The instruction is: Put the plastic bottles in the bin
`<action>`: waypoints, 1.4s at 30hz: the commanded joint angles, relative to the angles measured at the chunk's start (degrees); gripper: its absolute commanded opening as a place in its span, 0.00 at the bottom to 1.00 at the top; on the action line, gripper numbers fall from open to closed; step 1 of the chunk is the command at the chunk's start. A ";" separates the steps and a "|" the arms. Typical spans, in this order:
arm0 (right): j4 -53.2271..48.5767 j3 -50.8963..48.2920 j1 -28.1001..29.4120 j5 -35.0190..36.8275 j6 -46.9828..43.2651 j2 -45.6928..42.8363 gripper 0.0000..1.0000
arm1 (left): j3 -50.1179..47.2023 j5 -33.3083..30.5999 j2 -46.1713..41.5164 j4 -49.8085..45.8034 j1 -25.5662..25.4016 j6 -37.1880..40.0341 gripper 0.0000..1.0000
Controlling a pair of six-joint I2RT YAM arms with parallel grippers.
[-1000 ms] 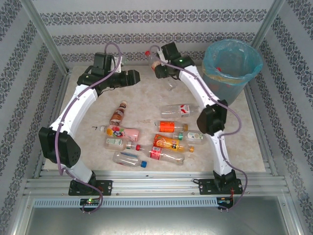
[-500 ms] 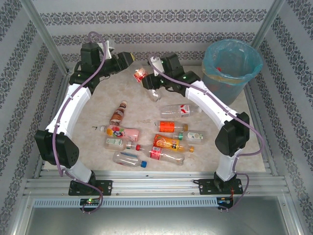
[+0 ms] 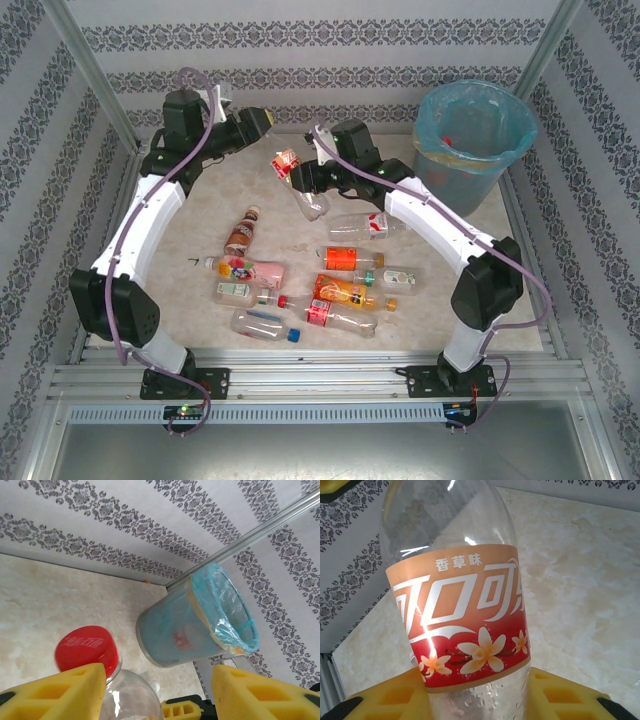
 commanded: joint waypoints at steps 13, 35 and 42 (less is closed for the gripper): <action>2.54 -1.11 3.12 1.84 -1.55 -4.78 0.32 | -4.84 -2.08 -3.12 3.13 0.65 -2.35 0.60; -8.66 -9.84 -2.24 20.18 1.52 -31.26 0.76 | 26.93 -8.88 12.15 -2.85 -14.24 8.05 0.00; -13.20 -16.82 -5.32 37.59 -3.04 -54.37 0.85 | 59.76 -9.58 34.99 1.72 -23.59 13.62 0.00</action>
